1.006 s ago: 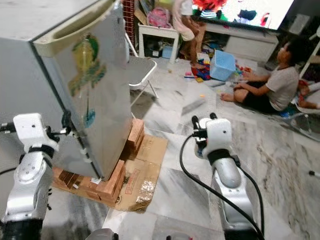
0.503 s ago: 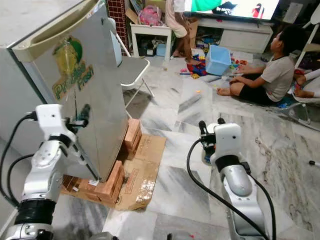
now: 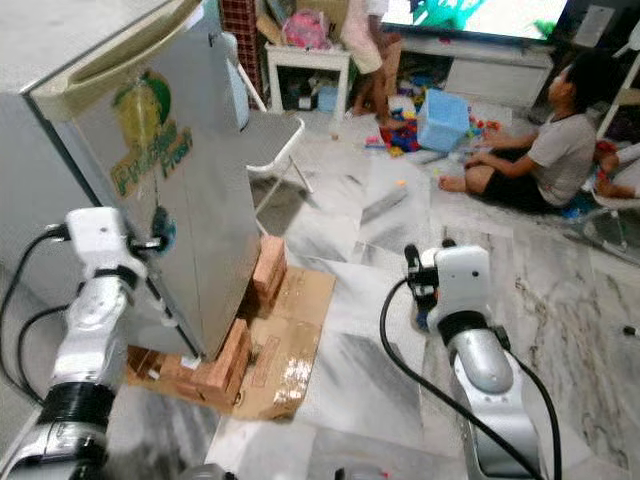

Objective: Restocking fridge

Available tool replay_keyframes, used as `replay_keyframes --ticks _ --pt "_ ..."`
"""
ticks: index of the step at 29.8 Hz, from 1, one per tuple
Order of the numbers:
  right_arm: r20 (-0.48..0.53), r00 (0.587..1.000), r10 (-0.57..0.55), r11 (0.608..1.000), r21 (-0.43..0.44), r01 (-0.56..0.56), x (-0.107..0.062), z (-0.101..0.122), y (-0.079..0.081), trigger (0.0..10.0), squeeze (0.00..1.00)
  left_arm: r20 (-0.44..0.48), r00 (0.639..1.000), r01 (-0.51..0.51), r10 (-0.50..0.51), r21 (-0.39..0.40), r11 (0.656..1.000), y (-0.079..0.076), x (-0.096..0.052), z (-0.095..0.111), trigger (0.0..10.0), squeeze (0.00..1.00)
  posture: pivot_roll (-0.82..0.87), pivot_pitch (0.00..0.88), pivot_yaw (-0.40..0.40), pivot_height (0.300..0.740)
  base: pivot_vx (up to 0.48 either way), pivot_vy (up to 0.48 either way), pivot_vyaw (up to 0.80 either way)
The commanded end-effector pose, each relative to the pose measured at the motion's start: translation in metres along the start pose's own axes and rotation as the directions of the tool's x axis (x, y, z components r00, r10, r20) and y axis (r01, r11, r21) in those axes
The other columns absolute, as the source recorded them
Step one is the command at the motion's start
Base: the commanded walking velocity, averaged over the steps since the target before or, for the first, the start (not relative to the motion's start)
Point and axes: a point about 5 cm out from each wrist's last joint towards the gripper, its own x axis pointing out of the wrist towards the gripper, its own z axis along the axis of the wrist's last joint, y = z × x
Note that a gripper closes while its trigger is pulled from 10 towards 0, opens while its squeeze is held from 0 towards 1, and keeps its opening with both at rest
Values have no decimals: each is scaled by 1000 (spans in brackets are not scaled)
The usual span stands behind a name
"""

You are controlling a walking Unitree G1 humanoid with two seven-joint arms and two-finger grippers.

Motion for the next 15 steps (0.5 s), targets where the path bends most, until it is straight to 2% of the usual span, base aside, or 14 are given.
replay_keyframes --ticks 1,4,6,9,15 --pt "33 999 -1 1000 -27 2 -3 10 -2 10000 0 9 1000 25 -26 28 999 -8 7 4 10000 0 -107 23 -10 740 0 0 0" --pt "25 999 -25 999 -34 25 -8 11 -8 10000 0 8 1000 15 -15 16 1000 -12 15 6 10000 0 -134 22 -2 740 0 0 0" --pt "18 999 -40 998 -41 41 -11 11 -12 10000 0 16 1000 -7 6 71 997 -12 19 8 10000 0 -150 23 4 740 0 0 0" --pt "18 999 -51 998 -47 52 -13 13 -15 10000 0 21 996 -91 90 78 993 -4 26 11 10000 0 -161 19 10 740 0 0 0" --pt "16 998 -55 997 -48 56 -11 13 -15 10000 0 52 987 -154 150 83 985 9 28 16 10000 0 -152 9 7 740 0 0 0"
